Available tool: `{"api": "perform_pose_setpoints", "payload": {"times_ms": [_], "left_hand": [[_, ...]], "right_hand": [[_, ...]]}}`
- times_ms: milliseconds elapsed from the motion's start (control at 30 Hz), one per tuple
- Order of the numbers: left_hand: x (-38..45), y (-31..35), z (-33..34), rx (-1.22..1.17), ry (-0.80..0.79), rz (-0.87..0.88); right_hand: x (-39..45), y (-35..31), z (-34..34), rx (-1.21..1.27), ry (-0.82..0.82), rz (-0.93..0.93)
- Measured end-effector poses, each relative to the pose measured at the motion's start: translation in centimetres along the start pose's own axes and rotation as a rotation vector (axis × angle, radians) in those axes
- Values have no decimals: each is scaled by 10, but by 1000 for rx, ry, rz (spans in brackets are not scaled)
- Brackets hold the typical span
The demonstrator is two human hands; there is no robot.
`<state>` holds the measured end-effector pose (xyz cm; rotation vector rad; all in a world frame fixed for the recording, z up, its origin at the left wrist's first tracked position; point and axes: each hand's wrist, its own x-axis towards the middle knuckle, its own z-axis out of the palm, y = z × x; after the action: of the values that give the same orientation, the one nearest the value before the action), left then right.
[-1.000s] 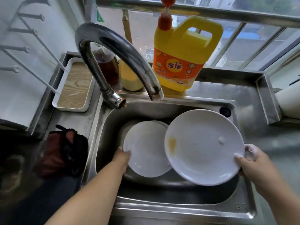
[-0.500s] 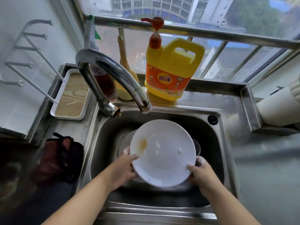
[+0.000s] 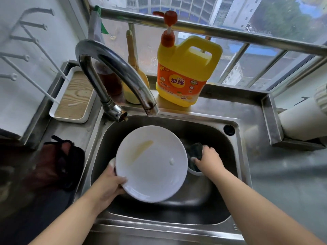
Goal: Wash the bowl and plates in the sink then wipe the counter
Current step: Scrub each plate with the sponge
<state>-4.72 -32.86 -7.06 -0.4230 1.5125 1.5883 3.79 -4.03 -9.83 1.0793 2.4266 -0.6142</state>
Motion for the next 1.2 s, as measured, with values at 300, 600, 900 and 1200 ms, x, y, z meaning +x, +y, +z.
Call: {"api": "perform_pose_setpoints", "payload": {"times_ms": [300,600,900,1200], "left_hand": [[-5,2,-6,-25,29,7],[-15,14,1,-42,26,64],[-35,7,42,-85,-136,101],[-45,28,38,-77,-179,167]], "right_hand": [[22,-1,35,-170,119,94],[-12,2,-22,293,295,-72],[-89,-72,-37,144,304,-378],[-119,-35,-29,26,311,-636]]}}
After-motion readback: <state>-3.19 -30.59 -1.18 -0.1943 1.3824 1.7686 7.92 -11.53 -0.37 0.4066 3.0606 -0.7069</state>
